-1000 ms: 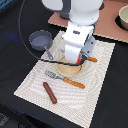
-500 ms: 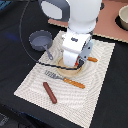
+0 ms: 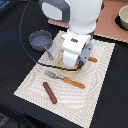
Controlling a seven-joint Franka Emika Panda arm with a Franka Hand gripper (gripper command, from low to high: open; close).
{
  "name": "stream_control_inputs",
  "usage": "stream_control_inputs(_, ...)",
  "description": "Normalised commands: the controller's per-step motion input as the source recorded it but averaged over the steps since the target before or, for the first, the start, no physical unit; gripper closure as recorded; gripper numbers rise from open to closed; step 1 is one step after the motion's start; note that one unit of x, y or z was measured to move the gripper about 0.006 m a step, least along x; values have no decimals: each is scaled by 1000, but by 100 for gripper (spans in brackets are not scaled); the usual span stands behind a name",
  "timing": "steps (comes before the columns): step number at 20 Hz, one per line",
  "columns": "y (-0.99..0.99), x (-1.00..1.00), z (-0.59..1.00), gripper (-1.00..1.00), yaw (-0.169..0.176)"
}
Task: Interact with the objects in diverse but meaningful ways.
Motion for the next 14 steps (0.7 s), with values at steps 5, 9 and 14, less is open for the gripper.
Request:
stream_control_inputs(5,56,312,-67,100,-57)
stream_control_inputs(9,14,222,-96,100,-60)
stream_control_inputs(14,37,-40,860,100,-53)
